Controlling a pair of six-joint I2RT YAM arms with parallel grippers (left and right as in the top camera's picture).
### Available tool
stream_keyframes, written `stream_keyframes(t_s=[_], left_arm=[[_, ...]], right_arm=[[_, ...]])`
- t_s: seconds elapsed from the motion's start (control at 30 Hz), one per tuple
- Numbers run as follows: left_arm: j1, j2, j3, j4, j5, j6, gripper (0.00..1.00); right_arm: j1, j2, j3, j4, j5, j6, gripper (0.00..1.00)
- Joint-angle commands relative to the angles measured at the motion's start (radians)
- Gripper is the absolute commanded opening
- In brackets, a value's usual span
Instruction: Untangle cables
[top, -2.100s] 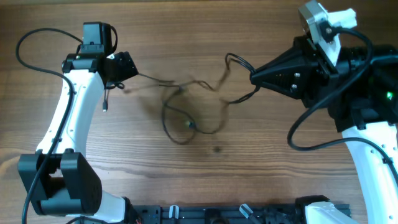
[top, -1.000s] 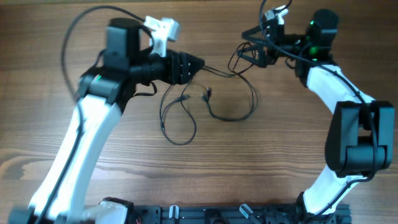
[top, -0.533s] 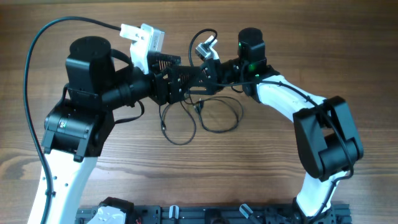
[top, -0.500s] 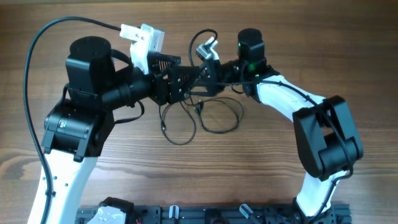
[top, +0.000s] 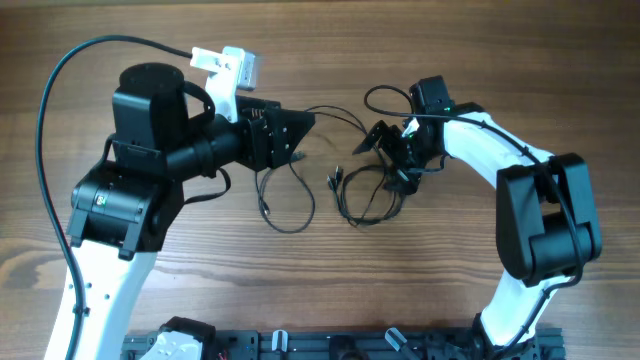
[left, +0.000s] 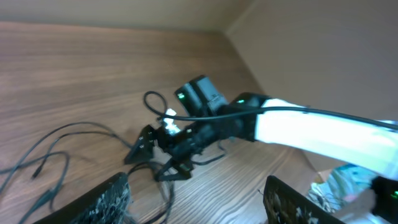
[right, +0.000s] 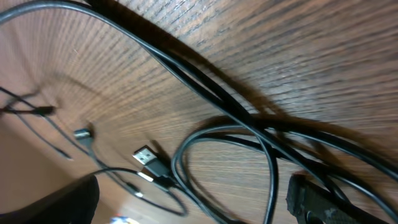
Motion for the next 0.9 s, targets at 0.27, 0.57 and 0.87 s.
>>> stream_keyframes(t_s=[0.27,0.57,0.87], left_arm=[[-0.003,0.034,0.002,-0.08,-0.153,0.0,0.72],[-0.003,0.063,0.002,-0.08,-0.183,0.029,0.71],[-0.001,0.063,0.002,-0.057,-0.409,0.029,0.7]], right_arm=[[-0.01,0.0,0.052,-0.041,-0.02,-0.756,1.0],[-0.011,-0.226,0.121,-0.291,0.331,-0.303,1.0],[0.072,-0.209,0.121,-0.116,0.203,-0.737,1.0]])
